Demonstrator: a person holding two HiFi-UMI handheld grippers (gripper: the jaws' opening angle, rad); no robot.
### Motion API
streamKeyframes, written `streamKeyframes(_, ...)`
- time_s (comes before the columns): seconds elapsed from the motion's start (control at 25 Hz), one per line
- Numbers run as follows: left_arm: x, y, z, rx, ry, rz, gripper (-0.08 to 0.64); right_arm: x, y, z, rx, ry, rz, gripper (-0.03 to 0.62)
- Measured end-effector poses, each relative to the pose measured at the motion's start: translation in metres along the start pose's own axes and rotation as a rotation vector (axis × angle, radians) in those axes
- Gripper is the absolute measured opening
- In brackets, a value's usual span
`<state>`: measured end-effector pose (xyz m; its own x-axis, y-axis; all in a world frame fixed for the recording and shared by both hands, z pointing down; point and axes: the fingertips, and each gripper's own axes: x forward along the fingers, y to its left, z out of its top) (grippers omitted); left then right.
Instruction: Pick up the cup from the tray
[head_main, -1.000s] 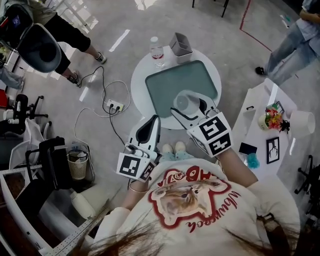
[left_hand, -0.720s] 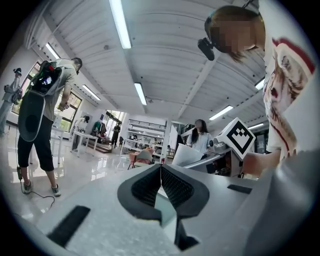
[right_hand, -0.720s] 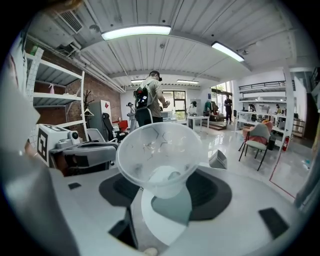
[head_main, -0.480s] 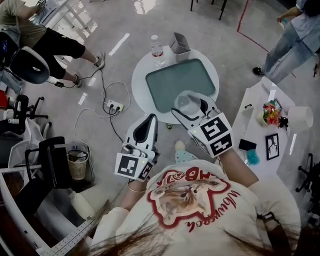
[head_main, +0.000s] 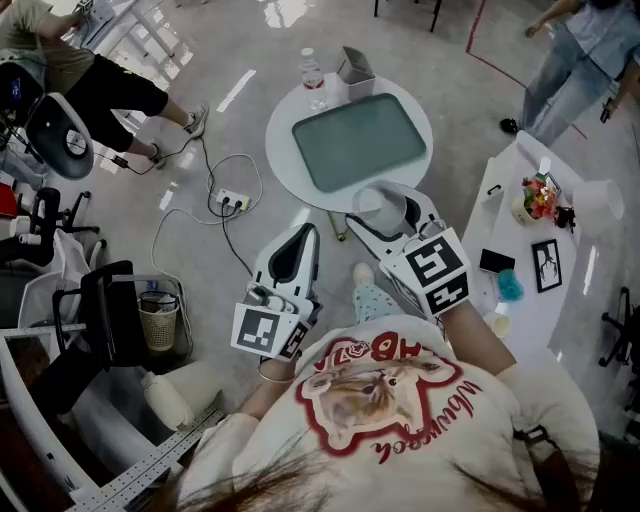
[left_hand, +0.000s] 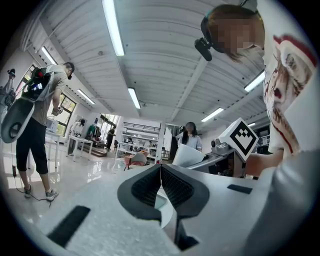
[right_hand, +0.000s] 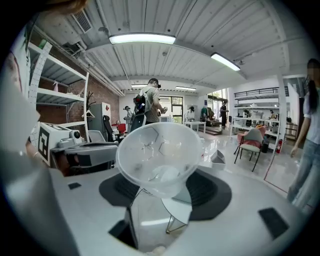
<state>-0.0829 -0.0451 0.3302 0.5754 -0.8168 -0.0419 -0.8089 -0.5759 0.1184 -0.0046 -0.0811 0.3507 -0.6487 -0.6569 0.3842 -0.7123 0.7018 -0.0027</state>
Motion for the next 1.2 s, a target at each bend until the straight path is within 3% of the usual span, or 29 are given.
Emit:
streamKeyframes(0.6,-0.087,-0.059,0.000,0.007,-0.004,-0.029,0.015,-0.075,0.077,-0.023,0.029,-0.021,-0.038,0.273)
streamKeyframes(1.2,-0.106,-0.101,0.008,0.040,-0.022,-0.035,0.015,-0.118,0.091,-0.024,-0.007,-0.060,-0.040,0.273)
